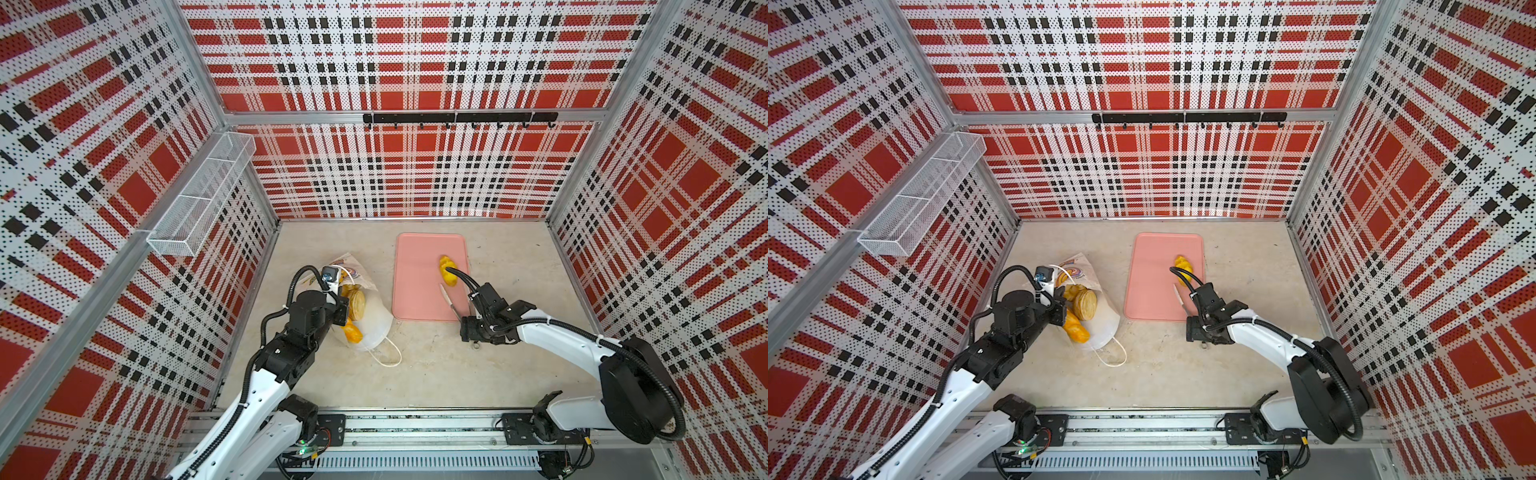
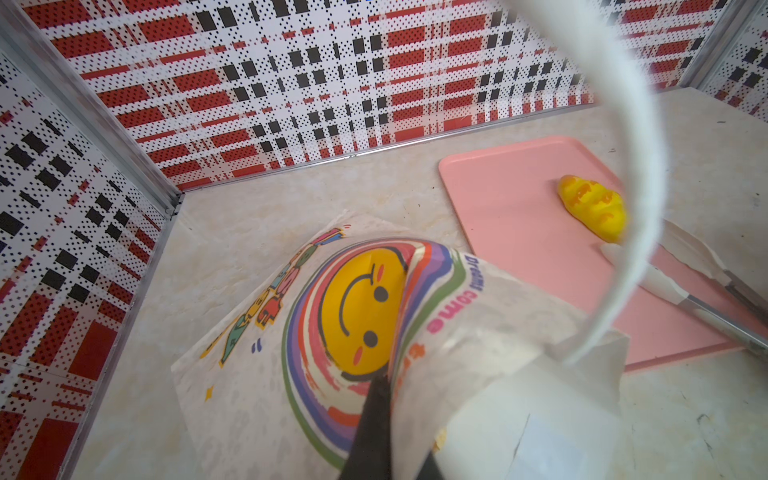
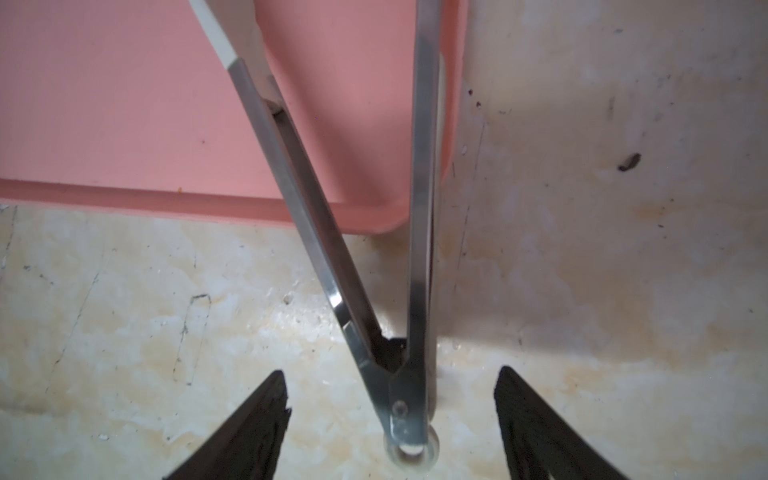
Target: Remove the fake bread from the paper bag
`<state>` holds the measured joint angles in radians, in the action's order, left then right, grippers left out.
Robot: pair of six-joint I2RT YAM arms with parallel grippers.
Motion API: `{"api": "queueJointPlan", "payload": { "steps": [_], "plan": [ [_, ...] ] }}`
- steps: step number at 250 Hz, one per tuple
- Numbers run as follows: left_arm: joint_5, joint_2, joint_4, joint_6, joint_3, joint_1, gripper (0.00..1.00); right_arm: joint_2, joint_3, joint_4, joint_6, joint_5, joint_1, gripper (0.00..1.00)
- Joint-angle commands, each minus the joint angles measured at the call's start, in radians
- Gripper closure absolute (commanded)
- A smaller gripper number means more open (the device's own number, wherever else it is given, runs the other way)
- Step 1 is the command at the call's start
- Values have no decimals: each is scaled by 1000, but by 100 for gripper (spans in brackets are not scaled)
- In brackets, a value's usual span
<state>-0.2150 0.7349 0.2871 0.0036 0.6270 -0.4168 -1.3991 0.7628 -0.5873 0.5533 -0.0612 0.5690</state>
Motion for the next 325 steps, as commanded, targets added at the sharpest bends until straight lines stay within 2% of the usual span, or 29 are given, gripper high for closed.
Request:
{"api": "queueJointPlan", "payload": {
  "steps": [1, 51, 79, 100, 116, 176, 227, 256, 287, 325],
  "plan": [
    [15, -8, -33, -14, 0, -9, 100, -50, 2, 82, 25, -68, 26, 21],
    [14, -5, -33, -14, 1, -11, 100, -147, 43, 110, 8, -103, 40, 28],
    [12, -3, -33, -12, 1, -12, 100, -176, 64, 94, -7, -118, 40, 38],
    [11, -5, -32, -11, 0, -13, 100, -178, 66, 82, -11, -117, 40, 51],
    [9, -6, -31, -10, 2, -11, 100, -167, 66, 62, -11, -118, 42, 60],
    [18, -2, -34, -12, 2, -12, 100, 24, 8, 8, 3, -142, 43, 76],
    [17, 0, -34, -14, 2, -14, 100, 211, 29, -88, -29, -183, 29, 77],
    [17, -2, -34, -13, 3, -13, 100, 253, 60, -111, -82, -143, -59, 77],
    [18, -2, -35, -14, 3, -13, 100, 213, 91, -80, -164, -62, -205, 77],
    [20, -2, -32, -13, 2, -13, 100, 52, 126, 5, -252, -18, -325, 78]
  ]
}}
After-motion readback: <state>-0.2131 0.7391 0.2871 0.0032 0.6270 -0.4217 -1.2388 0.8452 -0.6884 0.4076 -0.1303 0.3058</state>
